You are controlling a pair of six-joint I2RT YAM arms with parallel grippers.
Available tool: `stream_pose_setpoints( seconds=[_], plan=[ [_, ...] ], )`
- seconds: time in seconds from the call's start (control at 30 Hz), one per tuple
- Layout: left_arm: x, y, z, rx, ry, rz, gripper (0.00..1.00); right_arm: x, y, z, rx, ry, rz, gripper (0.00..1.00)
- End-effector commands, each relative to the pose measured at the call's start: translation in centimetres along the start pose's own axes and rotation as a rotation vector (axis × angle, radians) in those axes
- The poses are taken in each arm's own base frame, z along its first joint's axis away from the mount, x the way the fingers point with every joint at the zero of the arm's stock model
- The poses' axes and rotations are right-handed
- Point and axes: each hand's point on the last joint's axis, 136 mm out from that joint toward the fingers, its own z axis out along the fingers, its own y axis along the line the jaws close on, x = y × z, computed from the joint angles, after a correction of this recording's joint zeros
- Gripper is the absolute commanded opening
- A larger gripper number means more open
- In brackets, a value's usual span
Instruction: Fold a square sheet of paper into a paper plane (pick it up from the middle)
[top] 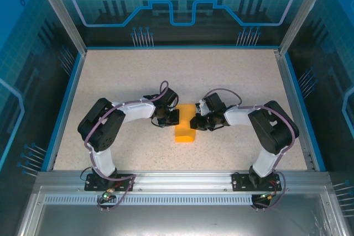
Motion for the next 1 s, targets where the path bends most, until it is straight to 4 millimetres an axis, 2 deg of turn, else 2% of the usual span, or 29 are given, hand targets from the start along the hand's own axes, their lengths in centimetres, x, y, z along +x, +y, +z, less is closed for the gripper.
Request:
stream_pose_setpoints(
  seconds=[0.0,0.47,0.73,0.87,0.97],
  plan=[
    [5.7,8.6,3.1,-0.309,0.181,-0.040,0.05,3.4,-1.6,0.2,0.044,0.089,0.025,0.12],
    [5.7,8.7,3.5,-0.312,0.194,-0.030,0.05,7.1,-2.3,-0.8,0.100,0.154,-0.009,0.12],
    [5.6,8.5,3.7,-0.303,0.195,-0.028,0.05,4.6,1.6,-2.1,0.053,0.085,-0.066,0.12],
    [5.6,8.5,3.7,-0.300,0.194,-0.027,0.05,3.6,2.8,-1.5,0.030,0.060,-0.075,0.12],
    [5.6,8.4,3.8,-0.297,0.195,-0.024,0.05,3.7,2.9,-0.6,0.030,0.078,-0.081,0.12]
  ],
)
